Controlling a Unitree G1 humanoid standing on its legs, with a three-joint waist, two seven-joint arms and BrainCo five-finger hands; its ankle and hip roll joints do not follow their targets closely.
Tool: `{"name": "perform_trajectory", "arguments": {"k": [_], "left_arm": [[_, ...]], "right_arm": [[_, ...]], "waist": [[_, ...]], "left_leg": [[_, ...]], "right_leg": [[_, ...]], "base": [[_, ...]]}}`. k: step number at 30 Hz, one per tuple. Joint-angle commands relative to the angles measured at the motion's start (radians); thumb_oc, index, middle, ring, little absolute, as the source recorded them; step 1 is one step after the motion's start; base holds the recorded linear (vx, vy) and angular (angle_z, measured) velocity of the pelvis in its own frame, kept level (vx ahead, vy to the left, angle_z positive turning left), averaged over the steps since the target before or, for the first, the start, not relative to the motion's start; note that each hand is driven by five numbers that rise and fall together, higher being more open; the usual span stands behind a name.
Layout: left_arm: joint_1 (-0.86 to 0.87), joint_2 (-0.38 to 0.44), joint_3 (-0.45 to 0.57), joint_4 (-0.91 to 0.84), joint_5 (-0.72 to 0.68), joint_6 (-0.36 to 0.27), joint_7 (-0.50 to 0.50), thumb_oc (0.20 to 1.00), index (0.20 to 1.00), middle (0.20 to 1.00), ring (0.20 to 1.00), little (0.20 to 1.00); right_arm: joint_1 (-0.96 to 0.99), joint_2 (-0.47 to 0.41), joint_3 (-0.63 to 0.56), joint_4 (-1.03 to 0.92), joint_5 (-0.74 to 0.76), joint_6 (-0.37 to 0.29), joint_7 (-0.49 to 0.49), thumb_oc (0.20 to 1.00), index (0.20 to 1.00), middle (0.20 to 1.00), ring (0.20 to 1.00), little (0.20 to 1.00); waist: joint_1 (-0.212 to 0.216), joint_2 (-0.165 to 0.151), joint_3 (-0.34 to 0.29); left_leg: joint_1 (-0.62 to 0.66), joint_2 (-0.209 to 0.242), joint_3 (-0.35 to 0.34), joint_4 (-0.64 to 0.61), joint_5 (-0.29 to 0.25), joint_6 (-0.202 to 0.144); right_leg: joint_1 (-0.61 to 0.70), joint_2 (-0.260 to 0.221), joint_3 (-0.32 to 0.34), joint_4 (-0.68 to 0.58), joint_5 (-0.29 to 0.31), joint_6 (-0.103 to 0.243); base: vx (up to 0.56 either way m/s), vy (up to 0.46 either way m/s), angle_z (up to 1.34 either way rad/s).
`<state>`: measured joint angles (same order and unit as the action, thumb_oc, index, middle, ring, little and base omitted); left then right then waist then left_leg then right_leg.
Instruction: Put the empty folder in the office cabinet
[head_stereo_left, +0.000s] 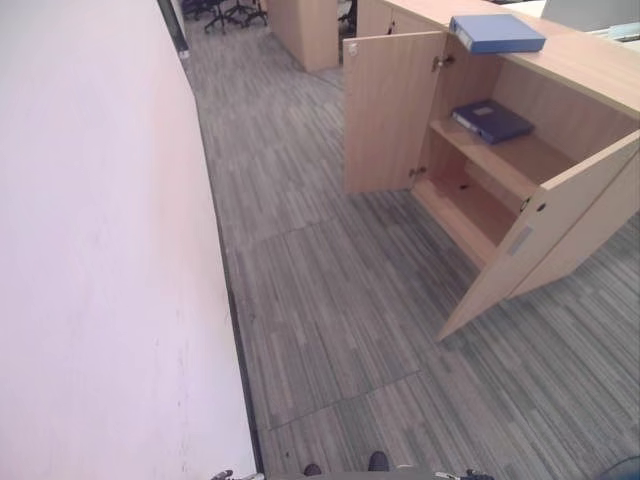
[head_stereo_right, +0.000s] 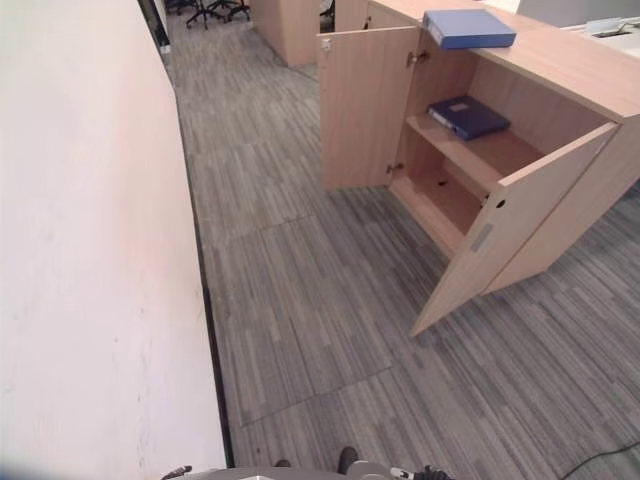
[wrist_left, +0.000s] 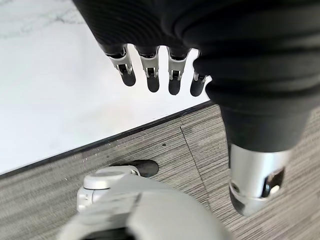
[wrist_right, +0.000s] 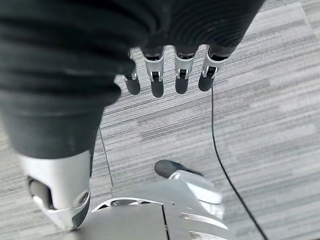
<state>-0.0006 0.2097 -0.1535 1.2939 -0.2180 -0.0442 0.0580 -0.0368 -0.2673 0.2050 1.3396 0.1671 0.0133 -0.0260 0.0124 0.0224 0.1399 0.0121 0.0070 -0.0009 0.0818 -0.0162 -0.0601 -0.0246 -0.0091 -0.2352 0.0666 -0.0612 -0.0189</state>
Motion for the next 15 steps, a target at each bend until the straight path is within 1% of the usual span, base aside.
{"name": "perform_trajectory", "arguments": {"k": [1,2,3,4,5,6,7,8,9,10,12,13,14,15], "left_arm": [[-0.040,-0.002,0.033,-0.021,-0.129,-0.026,0.019,1.000,1.000,1.000,1.000,1.000],[-0.044,-0.008,0.037,-0.033,-0.151,-0.029,0.023,1.000,1.000,1.000,1.000,1.000],[-0.045,-0.012,0.038,-0.039,-0.163,-0.031,0.025,1.000,1.000,1.000,1.000,1.000],[-0.043,-0.014,0.038,-0.041,-0.168,-0.032,0.027,1.000,1.000,1.000,1.000,1.000],[-0.041,-0.013,0.038,-0.040,-0.166,-0.029,0.028,1.000,1.000,1.000,1.000,1.000],[-0.036,-0.013,0.042,-0.036,-0.163,-0.028,0.029,1.000,1.000,1.000,1.000,1.000],[-0.033,-0.012,0.045,-0.032,-0.160,-0.025,0.030,1.000,1.000,1.000,1.000,1.000],[-0.033,-0.012,0.045,-0.032,-0.160,-0.025,0.030,1.000,1.000,1.000,1.000,1.000],[-0.026,-0.010,0.057,-0.012,-0.152,-0.021,0.033,1.000,1.000,1.000,1.000,1.000],[-0.025,-0.010,0.057,-0.012,-0.151,-0.021,0.033,1.000,1.000,1.000,1.000,1.000],[-0.020,-0.011,0.065,0.000,-0.148,-0.018,0.032,1.000,1.000,1.000,1.000,1.000],[-0.015,-0.011,0.070,0.006,-0.150,-0.016,0.031,1.000,1.000,1.000,1.000,1.000],[0.010,-0.010,0.091,0.029,-0.140,-0.011,0.024,1.000,1.000,1.000,1.000,1.000],[0.019,-0.010,0.093,0.036,-0.135,-0.008,0.026,1.000,1.000,1.000,1.000,1.000]], "right_arm": [[-0.017,-0.009,0.042,0.016,0.015,0.008,0.004,1.000,1.000,1.000,1.000,1.000],[-0.022,-0.008,0.046,0.019,0.013,0.010,0.002,1.000,1.000,1.000,1.000,1.000],[-0.023,-0.009,0.051,0.022,0.006,0.013,0.001,1.000,1.000,1.000,1.000,1.000],[-0.021,-0.009,0.059,0.028,-0.004,0.017,0.000,1.000,1.000,1.000,1.000,1.000],[-0.019,-0.009,0.065,0.031,-0.015,0.021,0.001,1.000,1.000,1.000,1.000,1.000],[-0.017,-0.008,0.074,0.031,-0.027,0.024,0.006,1.000,1.000,1.000,1.000,1.000],[-0.017,-0.009,0.079,0.029,-0.035,0.024,0.006,1.000,1.000,1.000,1.000,1.000],[-0.016,-0.009,0.079,0.029,-0.035,0.024,0.006,1.000,1.000,1.000,1.000,1.000],[-0.014,-0.010,0.088,0.026,-0.061,0.025,0.004,1.000,1.000,1.000,1.000,1.000],[-0.013,-0.010,0.088,0.026,-0.061,0.024,0.004,1.000,1.000,1.000,1.000,1.000],[-0.012,-0.013,0.083,0.029,-0.066,0.026,-0.002,1.000,1.000,1.000,1.000,1.000],[-0.012,-0.013,0.080,0.030,-0.065,0.026,-0.003,1.000,1.000,1.000,1.000,1.000],[-0.001,-0.006,0.076,0.030,-0.065,0.022,0.000,1.000,1.000,1.000,1.000,1.000],[0.004,0.000,0.077,0.032,-0.068,0.021,0.001,1.000,1.000,1.000,1.000,1.000]], "waist": [[0.004,-0.061,0.028],[0.008,-0.066,0.034],[0.012,-0.068,0.035],[0.019,-0.068,0.036],[0.026,-0.075,0.032],[0.034,-0.080,0.027],[0.040,-0.082,0.022],[0.040,-0.083,0.023],[0.056,-0.070,0.011],[0.057,-0.073,0.013],[0.065,-0.069,0.014],[0.069,-0.063,0.013],[0.077,-0.054,-0.008],[0.077,-0.050,-0.016]], "left_leg": [[-0.103,-0.002,0.113,0.171,-0.056,-0.001],[-0.156,0.011,0.119,0.252,-0.029,-0.001],[-0.190,0.023,0.120,0.293,0.000,0.001],[-0.207,0.039,0.121,0.309,-0.004,-0.002],[-0.230,0.047,0.128,0.298,0.002,0.004],[-0.232,0.046,0.129,0.239,0.003,0.010],[-0.223,0.049,0.129,0.179,0.022,0.008],[-0.221,0.048,0.130,0.175,0.024,0.008],[-0.233,0.064,0.137,-0.024,0.152,-0.020],[-0.221,0.060,0.139,-0.040,0.158,-0.021],[-0.226,0.067,0.172,-0.151,0.186,-0.028],[-0.241,0.075,0.183,-0.161,0.190,-0.030],[-0.229,0.082,0.190,-0.169,0.172,-0.028],[-0.227,0.082,0.186,-0.169,0.189,-0.031]], "right_leg": [[0.106,-0.031,-0.040,-0.085,0.022,0.067],[0.108,-0.028,-0.046,-0.086,0.013,0.056],[0.111,-0.025,-0.053,-0.086,0.005,0.049],[0.132,-0.020,-0.050,-0.087,-0.015,0.049],[0.140,-0.022,-0.053,-0.089,-0.020,0.047],[0.151,-0.022,-0.053,-0.094,-0.024,0.051],[0.161,-0.021,-0.052,-0.100,-0.026,0.054],[0.161,-0.022,-0.051,-0.100,-0.026,0.054],[0.201,-0.005,-0.057,-0.118,-0.036,0.060],[0.206,-0.008,-0.056,-0.118,-0.038,0.060],[0.242,-0.008,-0.061,-0.128,-0.047,0.065],[0.253,-0.004,-0.063,-0.132,-0.049,0.067],[0.278,0.000,-0.053,-0.141,-0.055,0.077],[0.281,0.000,-0.051,-0.142,-0.062,0.078]], "base": [[-0.03,-0.146,0.62],[0.03,-0.086,0.33],[0.12,-0.114,0.15],[0.17,-0.082,0.10],[0.23,-0.046,0.20],[0.20,-0.018,0.15],[0.15,-0.001,0.03],[0.29,0.024,0.04],[0.24,0.021,0.21],[0.32,0.042,0.37],[0.19,0.056,0.29],[0.33,0.119,0.02],[0.34,0.127,-0.11],[0.28,0.102,-0.29]]}}
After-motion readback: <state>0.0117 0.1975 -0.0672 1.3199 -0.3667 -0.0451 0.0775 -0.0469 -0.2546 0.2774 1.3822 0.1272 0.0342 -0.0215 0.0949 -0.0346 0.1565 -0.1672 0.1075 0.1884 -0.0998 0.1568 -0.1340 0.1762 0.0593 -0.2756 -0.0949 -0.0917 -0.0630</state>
